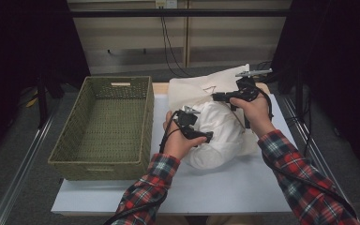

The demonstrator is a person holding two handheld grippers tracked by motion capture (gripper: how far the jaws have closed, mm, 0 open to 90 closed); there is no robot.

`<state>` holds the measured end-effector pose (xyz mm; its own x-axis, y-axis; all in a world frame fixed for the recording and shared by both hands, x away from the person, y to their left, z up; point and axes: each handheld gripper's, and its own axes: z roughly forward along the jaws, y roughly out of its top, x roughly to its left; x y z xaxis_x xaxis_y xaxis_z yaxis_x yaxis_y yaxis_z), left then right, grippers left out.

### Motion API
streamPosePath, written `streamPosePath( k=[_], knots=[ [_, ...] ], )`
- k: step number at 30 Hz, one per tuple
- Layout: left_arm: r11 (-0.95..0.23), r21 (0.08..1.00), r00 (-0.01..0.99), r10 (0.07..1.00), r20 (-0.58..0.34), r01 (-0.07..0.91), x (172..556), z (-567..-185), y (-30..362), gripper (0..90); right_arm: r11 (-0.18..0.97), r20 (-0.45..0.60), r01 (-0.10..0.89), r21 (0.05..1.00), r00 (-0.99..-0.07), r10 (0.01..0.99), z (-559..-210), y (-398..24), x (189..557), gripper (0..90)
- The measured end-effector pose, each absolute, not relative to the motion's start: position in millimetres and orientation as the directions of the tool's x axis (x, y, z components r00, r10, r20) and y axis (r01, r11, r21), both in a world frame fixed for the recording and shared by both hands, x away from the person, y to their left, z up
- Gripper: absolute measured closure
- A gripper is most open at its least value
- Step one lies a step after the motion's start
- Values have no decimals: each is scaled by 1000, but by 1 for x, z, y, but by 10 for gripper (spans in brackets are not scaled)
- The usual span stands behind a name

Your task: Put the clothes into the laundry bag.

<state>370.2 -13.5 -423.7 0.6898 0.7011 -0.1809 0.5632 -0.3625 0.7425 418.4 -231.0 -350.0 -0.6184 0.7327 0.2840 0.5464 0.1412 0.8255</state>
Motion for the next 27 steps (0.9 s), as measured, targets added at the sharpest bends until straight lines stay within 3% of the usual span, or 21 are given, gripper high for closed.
streamPosePath(
  k=[9, 12, 13, 14, 19, 27],
  knots=[
    [-454, 689, 705, 699, -118, 566, 369, -457, -23, 252, 152, 276, 542, 826, -625, 730, -347, -232, 419, 879],
    [-468, 674, 701, 706, -104, 571, 371, -459, -24, 460, 148, 282, 547, 824, -623, 730, -348, -234, 419, 879],
    [-448, 675, 686, 718, -120, 587, 373, -458, -21, 611, 147, 283, 548, 823, -622, 730, -349, -234, 418, 880],
    [-448, 675, 686, 718, -120, 587, 373, -458, -21, 658, 147, 283, 548, 823, -622, 730, -349, -234, 418, 880],
    [-392, 671, 650, 739, -178, 629, 377, -452, -18, 742, 142, 292, 555, 820, -618, 730, -349, -233, 417, 880],
    [-289, 739, 628, 745, -226, 609, 387, -435, -19, 769, 146, 295, 554, 820, -626, 722, -347, -233, 416, 881]
  ],
)
